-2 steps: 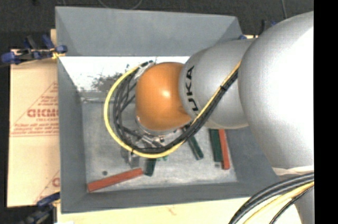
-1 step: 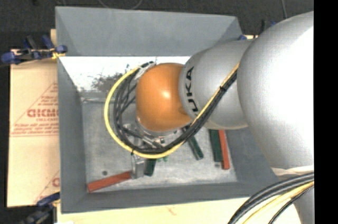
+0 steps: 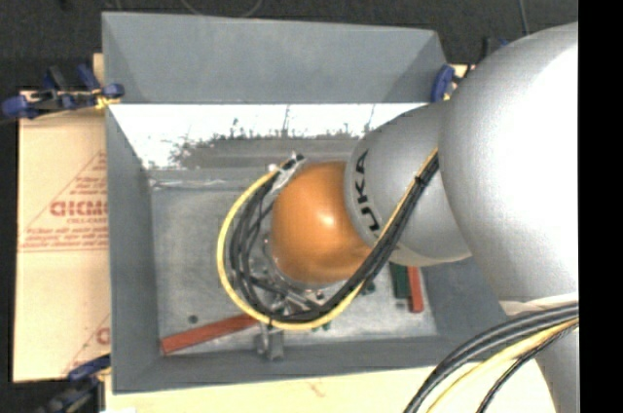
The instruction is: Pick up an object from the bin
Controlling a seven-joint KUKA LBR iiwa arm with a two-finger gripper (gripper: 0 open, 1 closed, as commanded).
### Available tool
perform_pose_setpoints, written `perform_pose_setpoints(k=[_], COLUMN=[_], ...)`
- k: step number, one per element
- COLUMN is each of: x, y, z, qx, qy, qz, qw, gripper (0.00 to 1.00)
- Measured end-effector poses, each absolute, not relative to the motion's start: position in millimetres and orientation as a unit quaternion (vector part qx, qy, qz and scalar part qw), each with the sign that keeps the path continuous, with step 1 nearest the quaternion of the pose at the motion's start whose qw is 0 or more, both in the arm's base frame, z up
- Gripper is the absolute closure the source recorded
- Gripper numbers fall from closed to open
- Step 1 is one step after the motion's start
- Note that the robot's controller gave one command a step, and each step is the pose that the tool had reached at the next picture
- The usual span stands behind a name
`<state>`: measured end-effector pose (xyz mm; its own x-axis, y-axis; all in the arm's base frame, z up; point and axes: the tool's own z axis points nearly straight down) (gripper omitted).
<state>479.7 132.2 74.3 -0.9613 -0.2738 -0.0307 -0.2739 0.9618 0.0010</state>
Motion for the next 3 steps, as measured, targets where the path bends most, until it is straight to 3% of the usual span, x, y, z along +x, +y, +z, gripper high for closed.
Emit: perform_pose_setpoints(k=[1,2,3], x=[473.3,478.5,532.3], y=[131.5,152.3,203.9], z=[70.8,184.1,124.7], qx=[-0.137,-0.140,-0.197], qy=[0.991,0.990,0.980], qz=[0.001,0.001,-0.001], qw=[0.003,0.005,0.001], gripper=[1.00,1.00,1.00])
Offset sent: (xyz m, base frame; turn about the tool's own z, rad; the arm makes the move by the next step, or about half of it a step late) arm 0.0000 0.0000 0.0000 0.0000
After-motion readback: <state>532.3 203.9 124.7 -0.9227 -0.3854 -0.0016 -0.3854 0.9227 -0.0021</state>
